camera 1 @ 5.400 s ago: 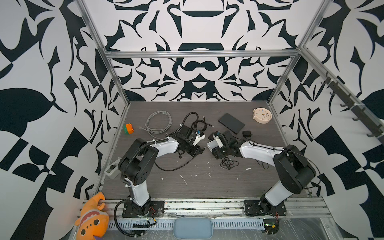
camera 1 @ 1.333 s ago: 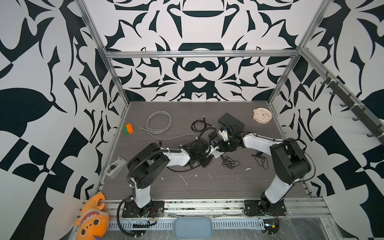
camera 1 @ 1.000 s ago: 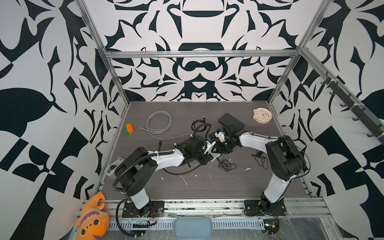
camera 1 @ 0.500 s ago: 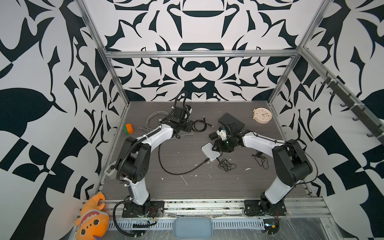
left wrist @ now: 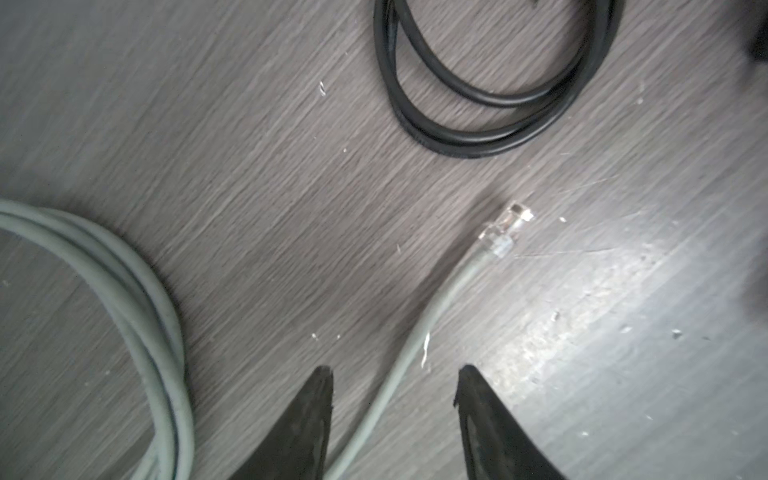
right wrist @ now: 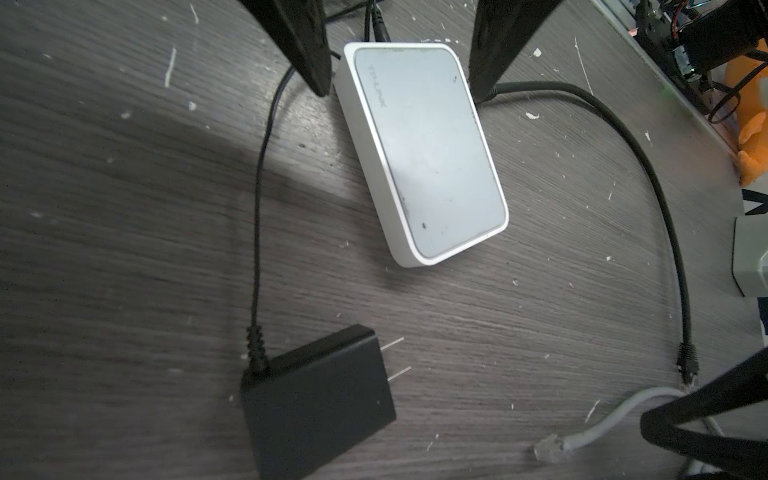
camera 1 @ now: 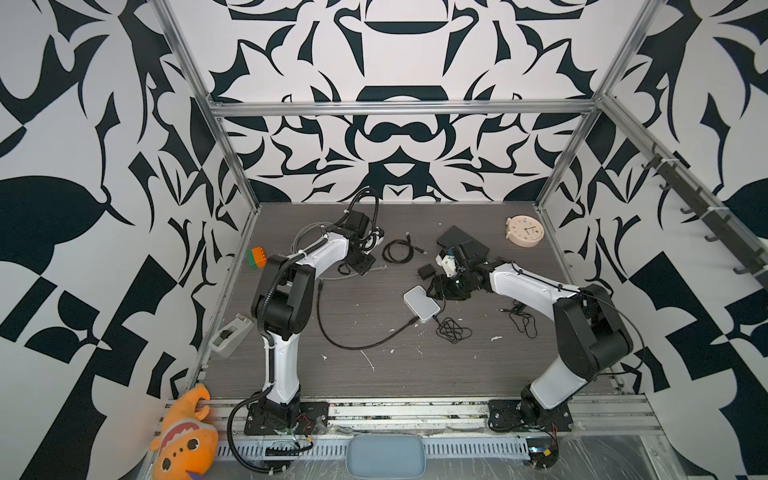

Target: Insert the plug into the switch port

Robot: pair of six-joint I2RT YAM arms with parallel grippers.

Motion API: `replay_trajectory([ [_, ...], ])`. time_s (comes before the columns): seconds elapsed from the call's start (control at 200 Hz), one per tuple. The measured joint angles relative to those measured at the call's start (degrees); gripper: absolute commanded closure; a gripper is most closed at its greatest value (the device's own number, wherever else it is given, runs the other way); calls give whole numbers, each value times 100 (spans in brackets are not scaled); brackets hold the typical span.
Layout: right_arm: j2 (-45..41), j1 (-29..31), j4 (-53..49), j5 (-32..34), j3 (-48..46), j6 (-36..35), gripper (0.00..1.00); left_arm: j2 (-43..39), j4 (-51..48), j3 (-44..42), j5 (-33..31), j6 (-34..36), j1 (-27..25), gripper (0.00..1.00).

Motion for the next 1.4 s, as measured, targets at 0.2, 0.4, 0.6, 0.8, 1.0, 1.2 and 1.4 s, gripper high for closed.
replay_trajectory([
  [0.2,0,0,-2,0,0,0,43,389,-55,146,50,216,-7,56],
  [0.4,0,0,-4,2,2,0,43,634,-120,420,319,391,-35,78],
  [0.6,24,0,-81,50,227,-35,43,693,-81,459,560,573,-50,87],
  [0.8,28,-13,-87,136,409,-105,43,691,79,431,826,658,-85,93],
  [1.0,28,-83,-85,140,459,-149,43,476,236,229,1047,813,-142,95],
  [1.2,28,-157,188,120,616,37,45,-107,358,7,1368,1014,-164,96],
  [1.4,28,-186,474,201,656,302,46,-400,555,-92,1475,1132,-214,97],
])
